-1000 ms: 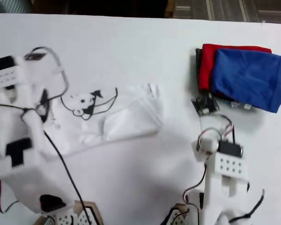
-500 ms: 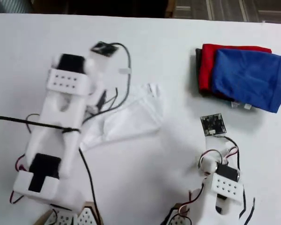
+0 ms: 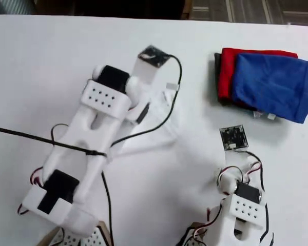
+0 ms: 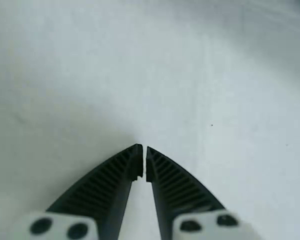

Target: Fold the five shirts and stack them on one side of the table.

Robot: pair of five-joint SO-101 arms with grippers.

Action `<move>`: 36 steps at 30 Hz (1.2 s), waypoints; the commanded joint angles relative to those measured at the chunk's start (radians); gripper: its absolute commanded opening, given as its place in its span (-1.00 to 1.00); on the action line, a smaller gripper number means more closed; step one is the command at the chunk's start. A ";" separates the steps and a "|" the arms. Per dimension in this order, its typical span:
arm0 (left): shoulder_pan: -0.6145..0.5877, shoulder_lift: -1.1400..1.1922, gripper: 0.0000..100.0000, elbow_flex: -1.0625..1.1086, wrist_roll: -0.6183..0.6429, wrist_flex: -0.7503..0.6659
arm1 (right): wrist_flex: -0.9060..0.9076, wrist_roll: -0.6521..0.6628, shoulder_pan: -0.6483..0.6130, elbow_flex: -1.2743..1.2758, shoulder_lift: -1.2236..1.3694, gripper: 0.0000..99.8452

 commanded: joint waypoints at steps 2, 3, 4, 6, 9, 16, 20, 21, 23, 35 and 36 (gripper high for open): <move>0.005 0.005 -0.95 -0.048 0.006 -0.095 | 0.007 0.003 0.010 -0.003 -0.021 -0.96; 0.005 0.034 -0.95 -0.050 0.006 -0.106 | 0.007 0.003 0.010 -0.003 -0.021 -0.96; 0.006 0.064 -0.95 -0.051 0.006 -0.120 | 0.007 0.003 0.010 -0.003 -0.021 -0.96; 0.009 0.129 -0.95 -0.051 0.008 -0.149 | 0.007 0.003 0.010 -0.003 -0.021 -0.96; 0.012 0.204 -0.95 -0.051 0.008 -0.212 | 0.007 0.003 0.010 -0.003 -0.021 -0.96; 0.014 0.259 -0.95 -0.219 0.044 -0.222 | 0.007 0.003 0.010 -0.003 -0.021 -0.96; 0.029 0.307 -0.95 -0.286 0.081 -0.196 | 0.007 0.003 0.010 -0.003 -0.022 -0.96; 0.035 0.327 -0.95 -0.292 0.081 -0.196 | 0.007 0.003 0.010 -0.003 -0.022 -0.96; 0.054 0.368 -0.95 -0.292 0.083 -0.204 | 0.007 0.003 0.010 -0.003 -0.022 -0.96; 0.071 0.462 -0.54 -0.478 0.080 -0.144 | 0.007 0.003 0.010 -0.003 -0.022 -0.96; 0.064 0.454 -0.56 -0.522 0.080 -0.115 | 0.007 0.003 0.010 -0.003 -0.022 -0.96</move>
